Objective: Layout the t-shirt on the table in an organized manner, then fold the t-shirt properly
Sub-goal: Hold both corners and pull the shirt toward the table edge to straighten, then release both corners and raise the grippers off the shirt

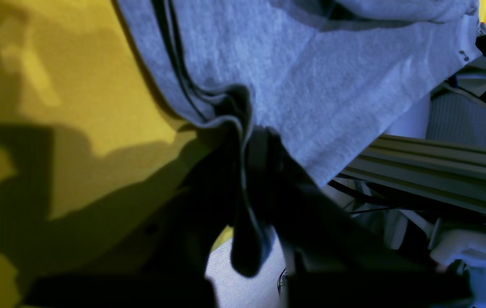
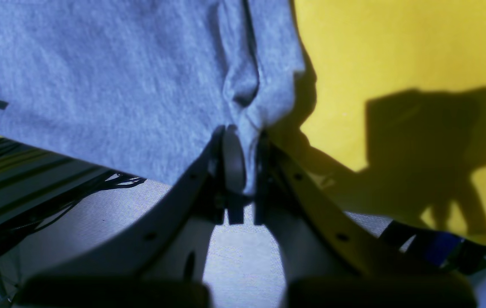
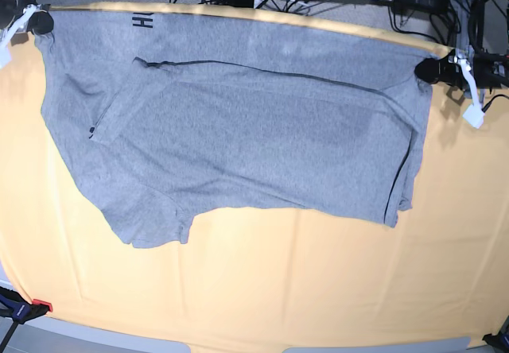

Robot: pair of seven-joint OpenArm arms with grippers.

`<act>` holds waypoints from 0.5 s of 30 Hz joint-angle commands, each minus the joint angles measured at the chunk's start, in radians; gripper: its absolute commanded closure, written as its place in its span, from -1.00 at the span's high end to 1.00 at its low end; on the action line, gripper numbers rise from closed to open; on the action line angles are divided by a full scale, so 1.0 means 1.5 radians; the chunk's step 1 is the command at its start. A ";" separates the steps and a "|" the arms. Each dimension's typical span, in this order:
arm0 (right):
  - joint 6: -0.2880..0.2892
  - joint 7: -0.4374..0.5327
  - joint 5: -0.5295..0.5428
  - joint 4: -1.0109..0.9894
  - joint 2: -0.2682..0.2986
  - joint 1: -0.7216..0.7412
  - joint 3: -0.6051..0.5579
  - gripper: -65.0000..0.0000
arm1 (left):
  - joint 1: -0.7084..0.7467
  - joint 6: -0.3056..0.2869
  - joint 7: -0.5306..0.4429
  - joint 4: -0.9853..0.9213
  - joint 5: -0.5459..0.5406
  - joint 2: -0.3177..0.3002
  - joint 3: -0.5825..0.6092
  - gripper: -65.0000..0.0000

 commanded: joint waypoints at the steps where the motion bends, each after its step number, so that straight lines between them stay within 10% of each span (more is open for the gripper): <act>1: 0.003 0.004 -0.001 0.009 0.017 -0.004 0.008 -1.00 | -0.002 0.006 0.010 0.007 0.007 -0.019 -0.007 -1.00; 6: 0.003 0.003 0.033 0.009 0.022 -0.004 0.012 -0.03 | -0.005 0.018 0.010 0.007 0.007 -0.029 -0.007 0.17; 15: 0.003 0.007 0.126 0.009 0.055 -0.003 0.133 0.03 | -0.028 0.017 0.010 0.009 0.007 -0.067 -0.094 0.24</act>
